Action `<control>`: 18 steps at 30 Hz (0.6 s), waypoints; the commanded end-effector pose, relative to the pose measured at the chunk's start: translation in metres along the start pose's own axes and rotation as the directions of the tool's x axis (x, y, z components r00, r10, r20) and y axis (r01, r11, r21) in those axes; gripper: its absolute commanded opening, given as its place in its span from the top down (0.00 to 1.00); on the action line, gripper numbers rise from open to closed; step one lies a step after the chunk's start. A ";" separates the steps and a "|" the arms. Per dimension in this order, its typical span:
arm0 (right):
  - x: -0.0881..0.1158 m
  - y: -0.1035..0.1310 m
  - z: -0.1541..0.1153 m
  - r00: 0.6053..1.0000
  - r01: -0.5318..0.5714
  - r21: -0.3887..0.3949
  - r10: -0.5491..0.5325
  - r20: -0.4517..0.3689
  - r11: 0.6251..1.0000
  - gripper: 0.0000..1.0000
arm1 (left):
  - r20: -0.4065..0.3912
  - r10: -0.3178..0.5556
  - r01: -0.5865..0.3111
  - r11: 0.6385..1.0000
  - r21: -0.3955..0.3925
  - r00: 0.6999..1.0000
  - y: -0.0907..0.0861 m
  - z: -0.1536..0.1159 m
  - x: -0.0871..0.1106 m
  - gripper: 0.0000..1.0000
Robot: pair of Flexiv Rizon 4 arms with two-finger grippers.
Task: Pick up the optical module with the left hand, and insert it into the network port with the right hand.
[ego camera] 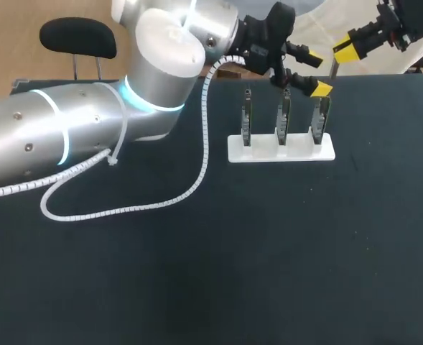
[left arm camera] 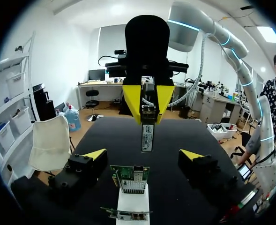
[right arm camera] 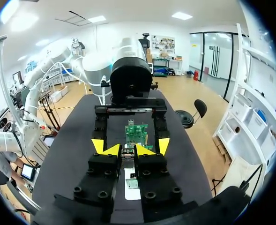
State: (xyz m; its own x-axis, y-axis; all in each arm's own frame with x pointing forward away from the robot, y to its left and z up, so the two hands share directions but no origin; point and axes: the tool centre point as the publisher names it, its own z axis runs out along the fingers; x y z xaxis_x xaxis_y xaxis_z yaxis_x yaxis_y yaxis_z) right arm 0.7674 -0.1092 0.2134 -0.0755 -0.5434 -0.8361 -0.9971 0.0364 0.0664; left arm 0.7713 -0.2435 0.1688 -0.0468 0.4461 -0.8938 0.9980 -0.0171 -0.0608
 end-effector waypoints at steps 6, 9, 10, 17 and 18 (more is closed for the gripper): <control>0.000 0.000 0.002 1.000 0.000 0.001 0.000 0.001 1.000 1.00 | -0.050 -0.032 0.032 0.999 -0.004 0.998 -0.003 -0.006 0.007 0.00; 0.000 -0.001 0.002 1.000 0.000 0.001 0.000 -0.001 1.000 1.00 | -0.084 -0.030 0.030 1.000 0.005 0.996 -0.002 -0.006 0.009 0.00; 0.000 -0.001 0.001 1.000 0.000 0.001 0.000 -0.002 1.000 1.00 | -0.094 -0.031 0.032 0.999 0.005 0.995 -0.002 -0.005 0.009 0.00; 0.000 -0.003 0.001 1.000 0.001 0.000 -0.001 -0.002 1.000 1.00 | -0.125 -0.031 0.033 0.999 0.011 0.992 -0.001 -0.004 0.009 0.00; 0.000 -0.004 0.001 1.000 0.001 0.000 -0.001 -0.002 1.000 1.00 | -0.127 -0.032 0.034 0.999 0.011 0.991 -0.001 -0.003 0.010 0.00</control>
State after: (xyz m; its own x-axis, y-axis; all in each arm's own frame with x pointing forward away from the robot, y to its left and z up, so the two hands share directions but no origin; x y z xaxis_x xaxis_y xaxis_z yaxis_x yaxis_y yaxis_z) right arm 0.7692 -0.1088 0.2128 -0.0751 -0.5452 -0.8349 -0.9972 0.0385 0.0645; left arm 0.7653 -0.2332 0.1605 -0.0723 0.5459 -0.8347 0.9959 -0.0060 -0.0902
